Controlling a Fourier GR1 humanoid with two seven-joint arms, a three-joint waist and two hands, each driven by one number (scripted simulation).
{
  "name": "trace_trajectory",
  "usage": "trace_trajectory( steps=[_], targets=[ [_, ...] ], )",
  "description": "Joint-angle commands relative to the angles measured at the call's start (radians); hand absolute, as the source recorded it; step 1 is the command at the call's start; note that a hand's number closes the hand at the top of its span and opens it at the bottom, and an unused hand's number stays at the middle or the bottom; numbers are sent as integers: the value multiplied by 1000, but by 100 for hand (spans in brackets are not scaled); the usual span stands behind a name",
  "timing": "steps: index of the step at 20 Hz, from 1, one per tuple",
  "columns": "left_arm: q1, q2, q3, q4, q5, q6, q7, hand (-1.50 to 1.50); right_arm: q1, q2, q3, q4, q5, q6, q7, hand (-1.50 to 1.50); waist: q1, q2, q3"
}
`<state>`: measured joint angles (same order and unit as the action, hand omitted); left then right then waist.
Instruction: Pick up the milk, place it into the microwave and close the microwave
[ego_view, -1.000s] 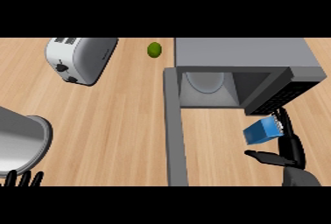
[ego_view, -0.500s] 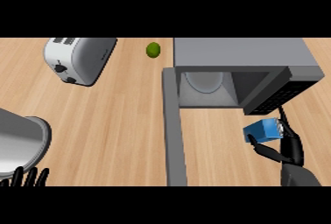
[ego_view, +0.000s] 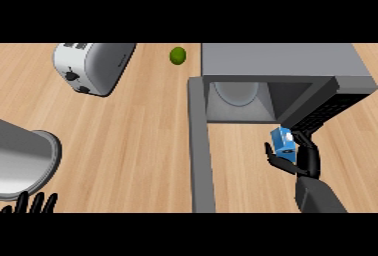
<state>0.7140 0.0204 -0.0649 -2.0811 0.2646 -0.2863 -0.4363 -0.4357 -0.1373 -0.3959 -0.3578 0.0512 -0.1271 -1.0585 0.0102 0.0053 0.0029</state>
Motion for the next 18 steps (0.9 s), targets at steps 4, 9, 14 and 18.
trace_trajectory(
  steps=[4, 9, 14, 18],
  targets=[
    [-24, 31, 45, -1, 43, -16, 31, -150, -61, 63, 23, 10, 7, 10, -96, 150, 8, -1, -1],
    [-8, -17, 13, -9, 0, 17, 14, -150, 16, 85, 52, -105, 0, -2, -86, 150, -9, -8, -3],
    [78, -5, -2, -103, 29, -10, 38, -150, 37, 87, 98, -246, 5, -22, 49, 150, -14, -12, -4],
    [65, 6, 11, -59, 25, -34, 16, -150, 165, 111, 152, -424, 4, 2, 88, 150, -24, -15, -5]
  ],
)
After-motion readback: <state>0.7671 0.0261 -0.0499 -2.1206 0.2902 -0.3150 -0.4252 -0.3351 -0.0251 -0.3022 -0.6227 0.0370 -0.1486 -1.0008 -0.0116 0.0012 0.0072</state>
